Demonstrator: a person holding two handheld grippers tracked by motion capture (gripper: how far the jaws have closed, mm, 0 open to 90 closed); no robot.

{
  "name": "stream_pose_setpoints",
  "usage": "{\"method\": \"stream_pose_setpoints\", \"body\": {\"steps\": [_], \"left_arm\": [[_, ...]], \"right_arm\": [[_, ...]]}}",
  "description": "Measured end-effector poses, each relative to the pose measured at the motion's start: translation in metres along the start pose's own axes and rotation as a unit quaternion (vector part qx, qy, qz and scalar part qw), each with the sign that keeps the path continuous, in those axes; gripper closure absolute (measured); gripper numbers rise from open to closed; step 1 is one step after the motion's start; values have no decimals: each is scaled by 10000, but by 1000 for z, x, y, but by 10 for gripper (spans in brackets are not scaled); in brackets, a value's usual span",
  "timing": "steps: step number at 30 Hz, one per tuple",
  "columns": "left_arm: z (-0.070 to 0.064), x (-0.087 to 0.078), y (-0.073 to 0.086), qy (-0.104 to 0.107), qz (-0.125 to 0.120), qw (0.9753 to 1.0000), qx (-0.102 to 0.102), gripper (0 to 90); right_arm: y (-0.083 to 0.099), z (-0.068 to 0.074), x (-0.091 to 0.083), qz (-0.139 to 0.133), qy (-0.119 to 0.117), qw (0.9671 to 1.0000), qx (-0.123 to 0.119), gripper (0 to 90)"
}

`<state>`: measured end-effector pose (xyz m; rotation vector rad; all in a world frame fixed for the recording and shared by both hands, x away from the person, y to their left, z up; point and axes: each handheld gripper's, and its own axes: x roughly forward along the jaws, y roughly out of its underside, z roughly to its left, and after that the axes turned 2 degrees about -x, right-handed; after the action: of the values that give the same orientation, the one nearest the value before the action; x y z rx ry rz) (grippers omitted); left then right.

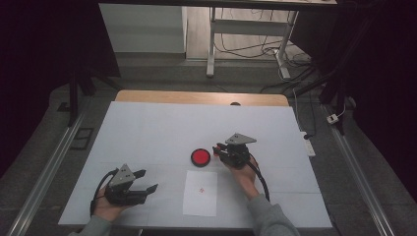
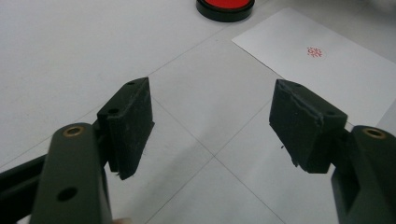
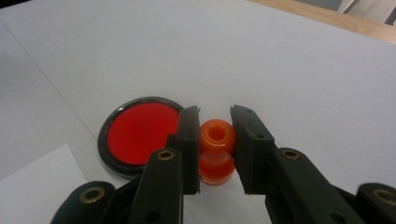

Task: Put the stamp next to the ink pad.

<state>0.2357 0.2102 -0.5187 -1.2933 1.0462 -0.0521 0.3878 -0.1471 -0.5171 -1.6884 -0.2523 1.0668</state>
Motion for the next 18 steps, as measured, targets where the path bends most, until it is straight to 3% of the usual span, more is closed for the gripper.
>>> {"method": "stream_pose_setpoints", "body": {"steps": [5, 18], "left_arm": [[0, 0, 0, -19, 6, 10000, 4, 300], [1, 0, 1, -54, 26, 10000, 12, 297]], "right_arm": [[4, -4, 4, 190, 74, 9998, 21, 720], [6, -5, 8, 355, 74, 9993, 32, 715]]}}
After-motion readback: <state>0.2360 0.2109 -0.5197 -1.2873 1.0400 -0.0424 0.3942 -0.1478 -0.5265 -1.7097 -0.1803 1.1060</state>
